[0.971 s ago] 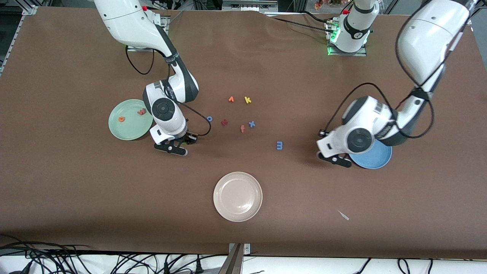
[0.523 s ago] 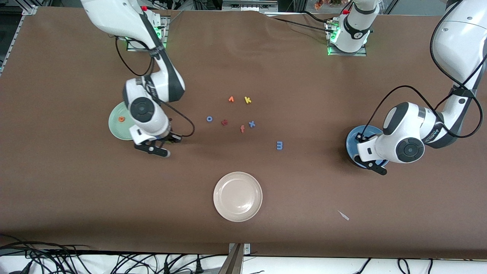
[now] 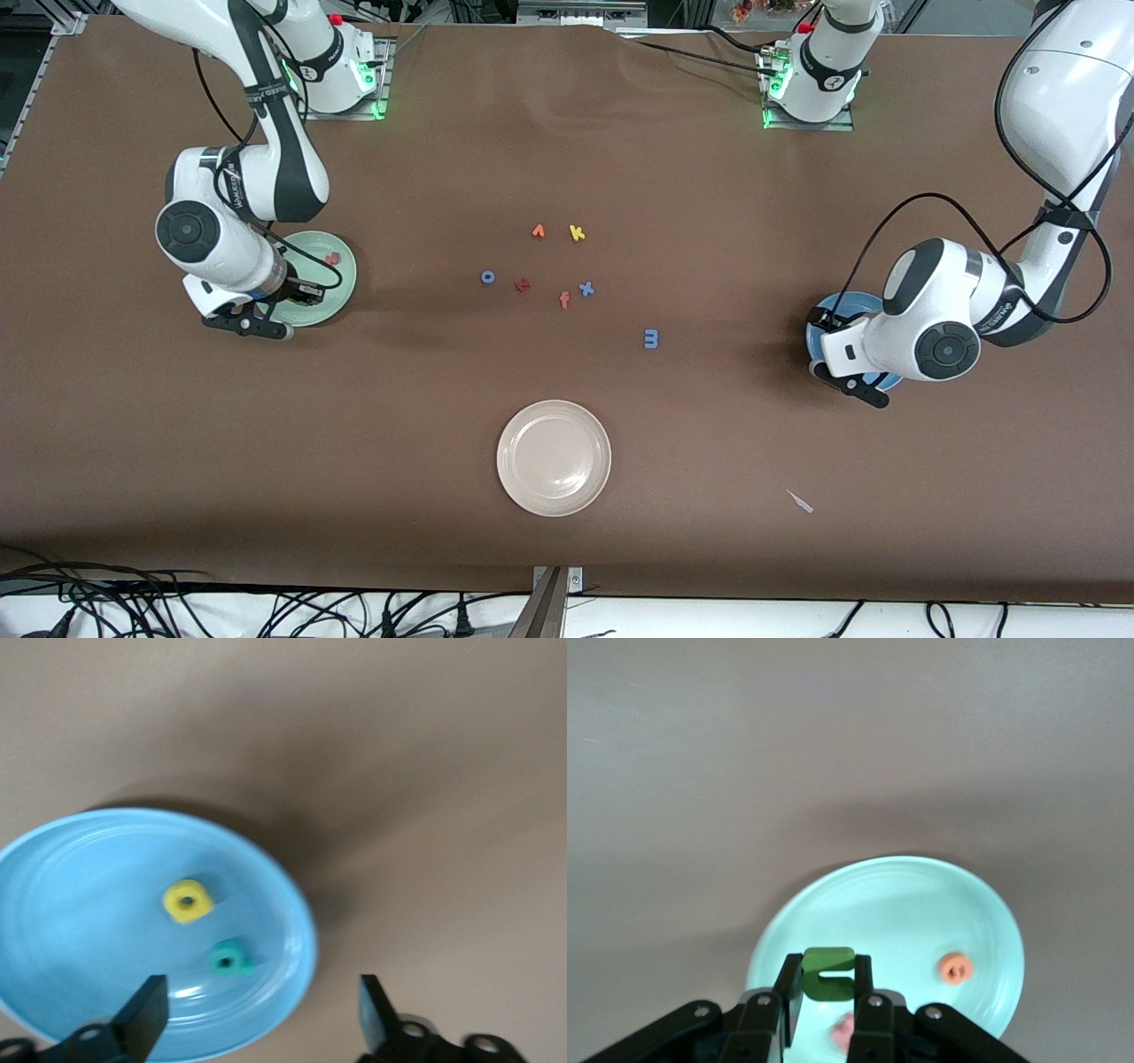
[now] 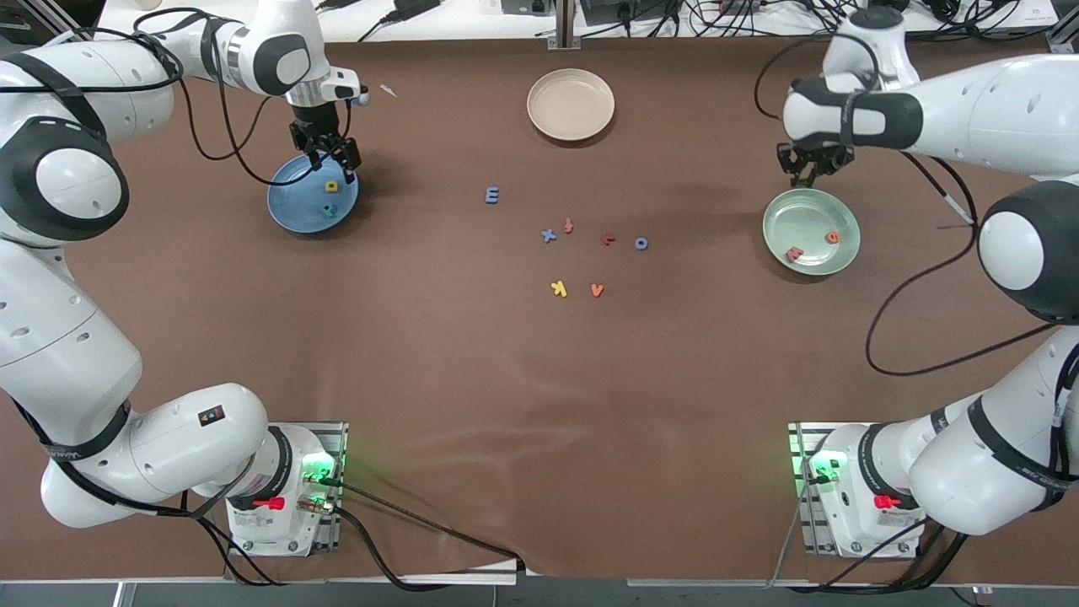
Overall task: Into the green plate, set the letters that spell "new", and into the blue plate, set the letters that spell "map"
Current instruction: 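Release the a on the blue plate while the right gripper places the green letter, then reach the left gripper to the blue E while the right gripper returns to rest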
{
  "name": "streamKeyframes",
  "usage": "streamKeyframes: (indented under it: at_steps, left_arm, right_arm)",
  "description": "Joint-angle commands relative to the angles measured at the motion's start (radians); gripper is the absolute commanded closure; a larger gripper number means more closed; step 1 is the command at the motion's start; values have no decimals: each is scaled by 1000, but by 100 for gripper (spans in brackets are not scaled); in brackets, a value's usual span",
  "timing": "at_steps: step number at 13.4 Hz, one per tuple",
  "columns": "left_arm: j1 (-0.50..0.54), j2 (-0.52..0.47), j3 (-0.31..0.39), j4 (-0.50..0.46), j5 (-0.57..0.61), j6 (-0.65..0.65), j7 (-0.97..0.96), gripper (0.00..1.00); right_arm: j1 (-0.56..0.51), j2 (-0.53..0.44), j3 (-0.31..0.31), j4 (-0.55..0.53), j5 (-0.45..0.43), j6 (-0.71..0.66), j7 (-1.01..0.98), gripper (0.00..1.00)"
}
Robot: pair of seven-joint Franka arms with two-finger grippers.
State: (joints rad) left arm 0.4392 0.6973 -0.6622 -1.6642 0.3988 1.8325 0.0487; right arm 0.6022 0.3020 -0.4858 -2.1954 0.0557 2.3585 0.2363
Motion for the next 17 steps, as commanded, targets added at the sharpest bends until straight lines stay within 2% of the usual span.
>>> streamKeyframes:
  at_steps: [1,3,4,5,6,10,14,17]
  left_arm:
    - [-56,-6,-2,18,-66,51,-130,0]
    - [-120,-6,-2,15,-87,123,-261,0]
    - [-154,-4,-2,15,-86,146,-332,0]
    - [-183,-4,0,15,-86,169,-383,0]
    - [-210,-2,0,14,-86,188,-438,0]
    - [-358,11,35,1,-69,304,-622,0]
    - [-516,34,156,4,-51,410,-725,0]
    - [-524,34,159,7,-51,410,-728,0]
  right_arm:
    - [10,-26,1,-127,13,140,-28,83]
    - [8,-11,0,-129,13,140,-32,78]
    - [5,-9,0,-129,13,137,-32,53]
    - [5,-9,0,-126,13,139,-32,20]
    - [5,-14,-2,-118,13,142,-32,1]
    - [5,-21,-7,-35,13,85,-41,1]
    - [-1,-17,-8,225,12,-247,-58,1]
    - [-31,-20,-11,400,13,-393,-152,1]
